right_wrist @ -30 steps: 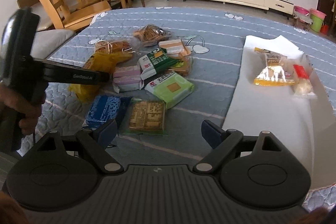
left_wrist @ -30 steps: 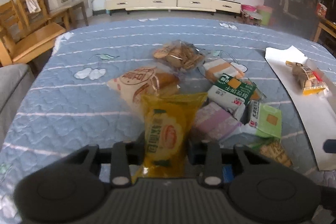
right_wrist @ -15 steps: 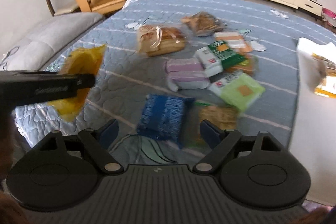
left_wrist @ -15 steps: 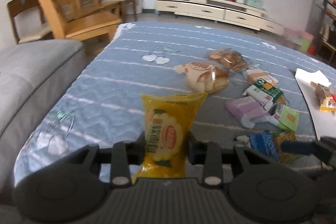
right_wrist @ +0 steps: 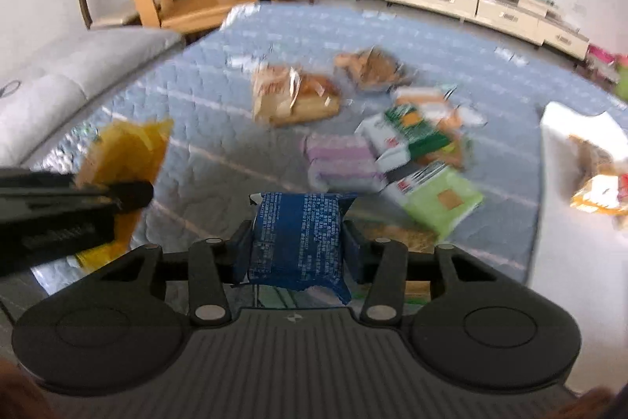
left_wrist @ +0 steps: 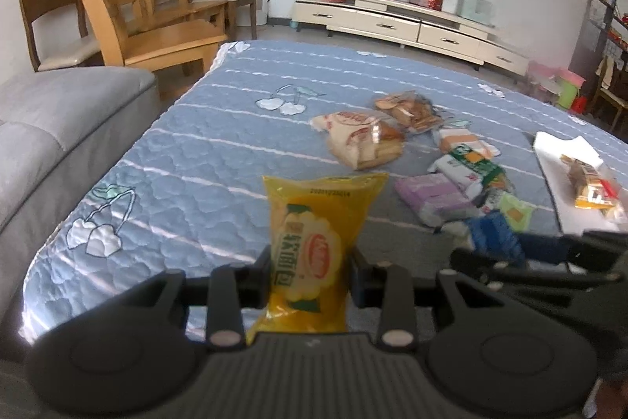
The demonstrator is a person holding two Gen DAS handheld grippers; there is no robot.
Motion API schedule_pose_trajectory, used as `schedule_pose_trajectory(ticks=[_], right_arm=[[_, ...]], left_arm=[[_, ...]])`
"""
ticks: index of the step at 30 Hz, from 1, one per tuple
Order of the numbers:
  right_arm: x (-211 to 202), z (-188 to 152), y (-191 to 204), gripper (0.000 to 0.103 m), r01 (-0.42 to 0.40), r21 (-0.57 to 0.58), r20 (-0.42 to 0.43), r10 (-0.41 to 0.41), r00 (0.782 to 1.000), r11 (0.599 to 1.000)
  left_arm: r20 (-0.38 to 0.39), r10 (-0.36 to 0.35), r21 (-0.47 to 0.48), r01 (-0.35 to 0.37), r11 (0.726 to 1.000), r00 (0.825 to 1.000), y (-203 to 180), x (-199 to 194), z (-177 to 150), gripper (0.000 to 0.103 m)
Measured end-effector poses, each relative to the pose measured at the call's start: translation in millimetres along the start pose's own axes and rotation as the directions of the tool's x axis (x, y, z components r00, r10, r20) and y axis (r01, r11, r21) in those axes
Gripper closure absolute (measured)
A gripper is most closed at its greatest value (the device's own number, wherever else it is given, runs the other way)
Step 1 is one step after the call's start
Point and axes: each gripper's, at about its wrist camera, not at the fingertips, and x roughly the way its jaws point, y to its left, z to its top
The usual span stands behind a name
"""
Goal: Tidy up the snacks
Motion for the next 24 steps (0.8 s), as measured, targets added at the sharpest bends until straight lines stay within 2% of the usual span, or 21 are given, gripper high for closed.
schedule_pose_trajectory(ticks=[7,13,24], right_arm=[[-52,-2,-22,0.045,0.061,0.019,0.083,-0.063,0.995,0.998],[-87,-10,-49,0.045,0.099,0.071,0.111,-0.106,0.988,0.993],[-124,-30,-73,0.045,0.146,0.12,0.146,-0.163,0.976,0.982]], left_arm=[[0.013,-0.021,0.018,0.021,1.0,1.0,-25,-19,-5,0.068],[0.033,-0.038,0.046,0.036,0.998,0.999,-45,-36,-8,0.068],[0.057,-0.065,0.09,0.06,0.994,0.996,-74,-57,-10,0.068]])
